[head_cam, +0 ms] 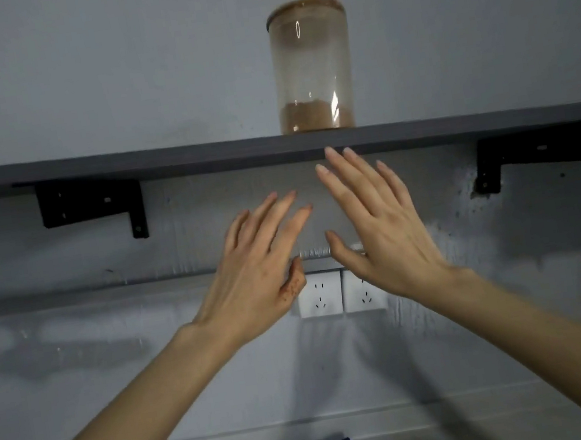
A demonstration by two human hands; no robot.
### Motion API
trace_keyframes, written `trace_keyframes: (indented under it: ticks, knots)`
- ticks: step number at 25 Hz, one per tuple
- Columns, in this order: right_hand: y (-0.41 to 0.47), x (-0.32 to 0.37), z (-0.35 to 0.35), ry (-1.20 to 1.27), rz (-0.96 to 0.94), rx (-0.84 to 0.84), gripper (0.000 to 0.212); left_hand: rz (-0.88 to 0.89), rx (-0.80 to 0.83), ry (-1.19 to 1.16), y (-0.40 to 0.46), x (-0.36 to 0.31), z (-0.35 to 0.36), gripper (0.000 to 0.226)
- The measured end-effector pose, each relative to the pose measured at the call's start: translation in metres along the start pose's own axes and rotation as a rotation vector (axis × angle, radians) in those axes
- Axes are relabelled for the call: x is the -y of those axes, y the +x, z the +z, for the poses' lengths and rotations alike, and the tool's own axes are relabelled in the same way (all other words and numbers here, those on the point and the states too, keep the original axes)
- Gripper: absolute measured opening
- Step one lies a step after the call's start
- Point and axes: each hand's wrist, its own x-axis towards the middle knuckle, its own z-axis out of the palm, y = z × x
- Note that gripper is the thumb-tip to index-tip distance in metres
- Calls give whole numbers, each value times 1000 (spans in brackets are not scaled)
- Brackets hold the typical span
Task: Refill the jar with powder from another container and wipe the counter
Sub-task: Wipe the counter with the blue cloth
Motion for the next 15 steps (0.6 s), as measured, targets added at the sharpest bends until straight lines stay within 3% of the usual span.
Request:
trace_keyframes:
  ticks: [7,15]
  knots:
    - [-72,11,66,53,104,198,66,-116,175,-96,-73,1,69,56]
    - [-180,31,149,173,303,495,65,-261,483,-207,-164,-11,157,58]
